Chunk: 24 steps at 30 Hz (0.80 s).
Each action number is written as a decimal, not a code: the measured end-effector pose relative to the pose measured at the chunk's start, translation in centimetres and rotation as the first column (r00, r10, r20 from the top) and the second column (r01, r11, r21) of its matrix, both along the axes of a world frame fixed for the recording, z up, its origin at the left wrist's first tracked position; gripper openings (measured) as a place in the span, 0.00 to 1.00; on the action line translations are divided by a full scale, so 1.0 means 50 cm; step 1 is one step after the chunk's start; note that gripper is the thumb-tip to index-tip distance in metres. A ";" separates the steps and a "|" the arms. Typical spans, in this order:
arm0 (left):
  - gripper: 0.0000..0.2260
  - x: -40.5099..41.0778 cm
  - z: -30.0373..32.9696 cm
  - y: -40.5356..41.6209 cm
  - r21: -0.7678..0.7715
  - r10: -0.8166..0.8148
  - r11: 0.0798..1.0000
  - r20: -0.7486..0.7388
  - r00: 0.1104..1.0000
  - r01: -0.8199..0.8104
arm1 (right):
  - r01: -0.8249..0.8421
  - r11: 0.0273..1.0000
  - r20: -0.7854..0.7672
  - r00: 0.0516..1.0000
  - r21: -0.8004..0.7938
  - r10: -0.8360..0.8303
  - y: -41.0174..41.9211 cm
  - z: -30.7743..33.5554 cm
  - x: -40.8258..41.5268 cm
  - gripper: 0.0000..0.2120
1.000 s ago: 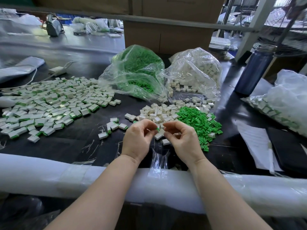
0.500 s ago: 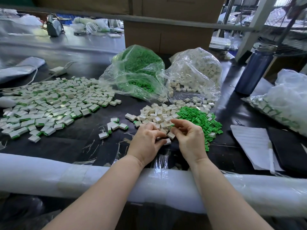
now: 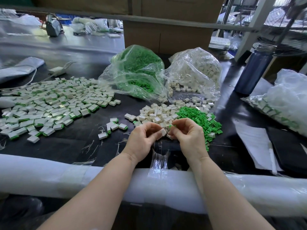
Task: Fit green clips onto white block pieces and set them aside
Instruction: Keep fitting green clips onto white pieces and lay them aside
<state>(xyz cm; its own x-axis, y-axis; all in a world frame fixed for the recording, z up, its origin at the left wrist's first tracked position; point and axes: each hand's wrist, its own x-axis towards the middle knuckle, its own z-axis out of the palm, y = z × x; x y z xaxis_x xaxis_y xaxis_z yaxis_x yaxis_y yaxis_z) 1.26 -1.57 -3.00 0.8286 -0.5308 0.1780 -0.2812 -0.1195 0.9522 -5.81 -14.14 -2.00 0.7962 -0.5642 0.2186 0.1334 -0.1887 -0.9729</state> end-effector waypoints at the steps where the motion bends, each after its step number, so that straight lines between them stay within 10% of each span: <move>1: 0.04 0.001 0.000 0.001 -0.018 -0.006 1.000 -0.015 1.000 0.005 | -0.022 0.999 0.001 1.000 0.038 0.022 0.001 0.000 0.000 0.10; 24: 0.07 -0.005 0.007 0.007 -0.026 -0.033 0.999 -0.006 0.999 0.033 | -0.151 0.988 -0.113 0.982 0.025 0.153 0.007 -0.001 -0.004 0.07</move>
<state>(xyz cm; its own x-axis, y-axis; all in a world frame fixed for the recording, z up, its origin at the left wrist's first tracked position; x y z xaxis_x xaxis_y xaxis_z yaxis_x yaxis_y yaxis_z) 0.99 -1.22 -2.63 0.8122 -0.5529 0.1863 -0.2779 -0.0859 0.9568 -6.03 -13.79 -2.04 0.8923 -0.4371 0.1126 0.0469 -0.1584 -0.9863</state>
